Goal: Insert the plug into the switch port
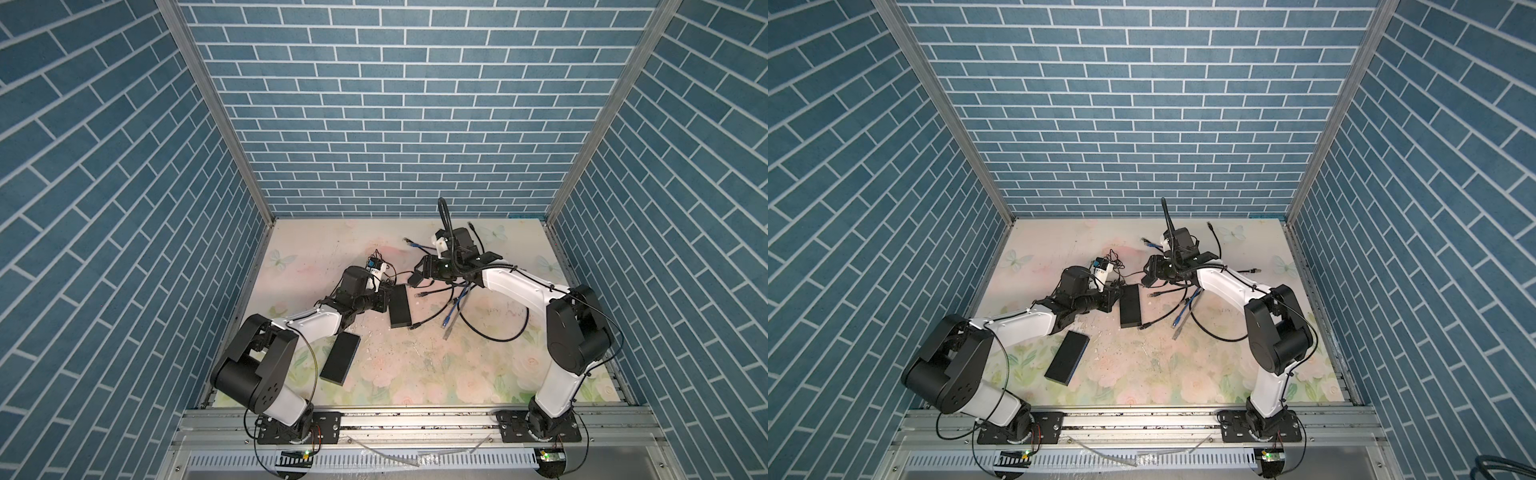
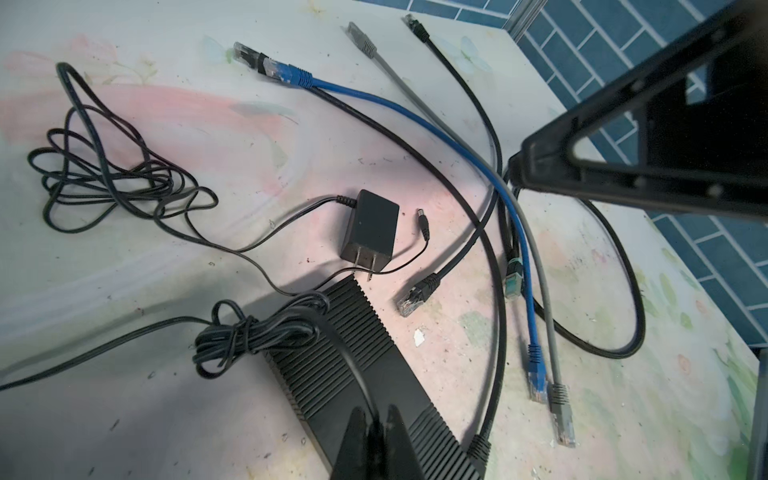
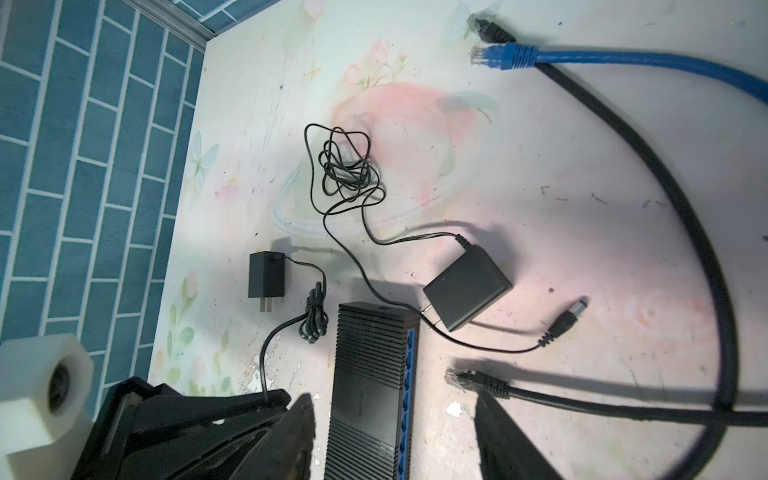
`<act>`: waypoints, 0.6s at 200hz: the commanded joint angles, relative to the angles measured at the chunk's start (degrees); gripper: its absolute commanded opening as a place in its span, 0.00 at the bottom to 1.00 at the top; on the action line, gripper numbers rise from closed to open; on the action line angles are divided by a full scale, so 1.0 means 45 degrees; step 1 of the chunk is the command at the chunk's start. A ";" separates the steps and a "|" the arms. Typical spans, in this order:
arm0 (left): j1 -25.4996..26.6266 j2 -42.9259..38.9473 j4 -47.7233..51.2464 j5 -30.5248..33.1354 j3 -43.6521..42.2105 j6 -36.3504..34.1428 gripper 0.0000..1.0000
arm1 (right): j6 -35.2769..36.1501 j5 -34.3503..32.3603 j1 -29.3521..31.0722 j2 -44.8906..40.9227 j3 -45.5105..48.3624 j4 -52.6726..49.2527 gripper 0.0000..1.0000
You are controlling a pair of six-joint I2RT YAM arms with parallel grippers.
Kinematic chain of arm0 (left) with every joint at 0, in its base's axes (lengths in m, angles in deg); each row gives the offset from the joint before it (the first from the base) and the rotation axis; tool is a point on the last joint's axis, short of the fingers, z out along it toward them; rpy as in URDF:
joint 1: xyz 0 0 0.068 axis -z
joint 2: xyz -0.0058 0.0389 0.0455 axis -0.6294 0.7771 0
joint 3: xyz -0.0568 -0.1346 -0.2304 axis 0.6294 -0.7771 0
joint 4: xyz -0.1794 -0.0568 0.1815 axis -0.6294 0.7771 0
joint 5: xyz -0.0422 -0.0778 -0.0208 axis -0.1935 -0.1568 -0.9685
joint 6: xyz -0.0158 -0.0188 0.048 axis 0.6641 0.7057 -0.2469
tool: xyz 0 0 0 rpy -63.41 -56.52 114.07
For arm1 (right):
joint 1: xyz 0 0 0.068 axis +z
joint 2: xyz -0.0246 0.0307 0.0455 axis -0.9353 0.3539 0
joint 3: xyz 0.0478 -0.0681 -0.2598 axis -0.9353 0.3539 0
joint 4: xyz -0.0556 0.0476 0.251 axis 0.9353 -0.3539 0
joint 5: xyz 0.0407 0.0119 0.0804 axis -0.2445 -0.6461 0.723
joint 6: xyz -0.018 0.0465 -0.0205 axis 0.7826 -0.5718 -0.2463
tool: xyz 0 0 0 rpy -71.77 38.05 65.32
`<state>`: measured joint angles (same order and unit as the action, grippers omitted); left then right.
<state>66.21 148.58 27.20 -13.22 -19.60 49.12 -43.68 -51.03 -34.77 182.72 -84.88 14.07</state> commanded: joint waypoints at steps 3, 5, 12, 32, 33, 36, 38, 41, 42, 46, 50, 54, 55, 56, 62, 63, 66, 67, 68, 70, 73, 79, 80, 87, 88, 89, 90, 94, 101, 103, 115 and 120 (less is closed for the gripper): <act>0.0045 -0.0168 -0.0573 -0.0442 -0.0253 0.0372 0.00 | -0.0705 0.0557 0.0276 0.0397 -0.0738 0.0372 0.60; 0.0034 -0.0157 -0.0575 -0.0467 -0.0242 0.0373 0.00 | -0.0714 0.0577 0.0305 0.0419 -0.0730 0.0408 0.59; 0.0049 -0.0139 -0.0558 -0.0484 -0.0230 0.0413 0.00 | -0.0737 0.0688 0.0373 0.0512 -0.0766 0.0492 0.59; 0.0044 -0.0041 -0.0544 -0.0491 -0.0211 0.0481 0.00 | -0.0795 0.1075 0.0549 0.0779 -0.0920 0.0770 0.57; 0.0037 -0.0038 -0.0550 -0.0484 -0.0225 0.0476 0.00 | -0.0795 0.1096 0.0562 0.0788 -0.0938 0.0784 0.57; 0.0045 -0.0031 -0.0555 -0.0482 -0.0213 0.0472 0.00 | -0.0815 0.1154 0.0588 0.0830 -0.0963 0.0821 0.57; 0.0043 -0.0020 -0.0551 -0.0468 -0.0218 0.0491 0.00 | -0.0815 0.1205 0.0603 0.0845 -0.0982 0.0852 0.56; 0.0039 -0.0017 -0.0555 -0.0470 -0.0214 0.0503 0.00 | -0.0815 0.1255 0.0613 0.0886 -0.1008 0.0893 0.56; 0.0044 -0.0017 -0.0556 -0.0483 -0.0217 0.0507 0.00 | -0.0815 0.1274 0.0623 0.0900 -0.1021 0.0894 0.56; 0.0046 -0.0002 -0.0556 -0.0478 -0.0214 0.0510 0.00 | -0.0815 0.1325 0.0667 0.0964 -0.1075 0.0895 0.55; 0.0044 0.0008 -0.0546 -0.0493 -0.0208 0.0497 0.00 | -0.0815 0.1392 0.0715 0.1018 -0.1138 0.0920 0.55; 0.0030 0.0018 -0.0553 -0.0478 -0.0209 0.0507 0.00 | -0.0799 0.1452 0.0739 0.1091 -0.1193 0.0918 0.54; 0.0040 0.0020 -0.0554 -0.0467 -0.0214 0.0509 0.00 | -0.0797 0.1470 0.0745 0.1100 -0.1201 0.0936 0.54; 0.0035 0.0022 -0.0555 -0.0462 -0.0217 0.0509 0.00 | -0.0796 0.1479 0.0768 0.1115 -0.1215 0.0945 0.54; 0.0042 0.0023 -0.0530 -0.0453 -0.0214 0.0530 0.00 | -0.0795 0.1577 0.0806 0.1212 -0.1309 0.0926 0.54; 0.0045 0.0023 -0.0524 -0.0445 -0.0216 0.0520 0.00 | -0.0795 0.1591 0.0818 0.1229 -0.1308 0.0921 0.54; 0.0044 0.0037 -0.0525 -0.0443 -0.0219 0.0529 0.00 | -0.0795 0.1628 0.0842 0.1269 -0.1344 0.0926 0.53; 0.0046 0.0040 -0.0511 -0.0450 -0.0209 0.0529 0.00 | -0.0795 0.1637 0.0846 0.1287 -0.1355 0.0930 0.53; 0.0038 0.0041 -0.0514 -0.0453 -0.0205 0.0529 0.00 | -0.0795 0.1660 0.0857 0.1296 -0.1380 0.0932 0.53; 0.0046 0.0032 -0.0506 -0.0426 -0.0216 0.0510 0.00 | -0.0795 0.1688 0.0865 0.1327 -0.1408 0.0934 0.52; 0.0041 0.0041 -0.0484 -0.0426 -0.0219 0.0493 0.00 | -0.0795 0.1726 0.0895 0.1369 -0.1437 0.0952 0.51; 0.0039 0.0039 -0.0473 -0.0371 -0.0209 0.0509 0.00 | -0.0795 0.1821 0.0943 0.1463 -0.1507 0.0972 0.50; 0.0034 0.0051 -0.0476 -0.0375 -0.0214 0.0510 0.00 | -0.0795 0.1831 0.0954 0.1472 -0.1515 0.0963 0.50; 0.0036 0.0062 -0.0424 -0.0327 -0.0214 0.0470 0.00 | -0.0795 0.1939 0.1018 0.1575 -0.1595 0.0955 0.48; 0.0042 0.0062 -0.0422 -0.0323 -0.0197 0.0471 0.00 | -0.0786 0.1948 0.1021 0.1586 -0.1617 0.0955 0.48; 0.0036 0.0062 -0.0411 -0.0322 -0.0189 0.0481 0.00 | -0.0791 0.1963 0.1023 0.1602 -0.1628 0.0954 0.48; 0.0043 0.0062 -0.0405 -0.0311 -0.0194 0.0476 0.00 | -0.0793 0.1979 0.1033 0.1610 -0.1634 0.0945 0.47; 0.0032 0.0054 -0.0411 -0.0291 -0.0194 0.0452 0.00 | -0.0795 0.2038 0.1062 0.1668 -0.1689 0.0930 0.46; 0.0048 0.0081 -0.0380 -0.0261 -0.0178 0.0449 0.00 | -0.0798 0.2120 0.1116 0.1778 -0.1771 0.0897 0.45; 0.0039 0.0081 -0.0380 -0.0251 -0.0180 0.0436 0.00 | -0.0796 0.2154 0.1121 0.1814 -0.1789 0.0871 0.45; 0.0044 0.0097 -0.0389 -0.0190 -0.0164 0.0412 0.00 | -0.0795 0.2319 0.1199 0.2010 -0.1975 0.0771 0.42; 0.0049 0.0091 -0.0375 -0.0192 -0.0147 0.0391 0.00 | -0.0796 0.2398 0.1217 0.2073 -0.2039 0.0759 0.41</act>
<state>66.21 148.53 25.87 -14.58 -20.19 51.20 -46.10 -43.07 -30.07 189.93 -90.45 17.28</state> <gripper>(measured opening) 0.098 0.436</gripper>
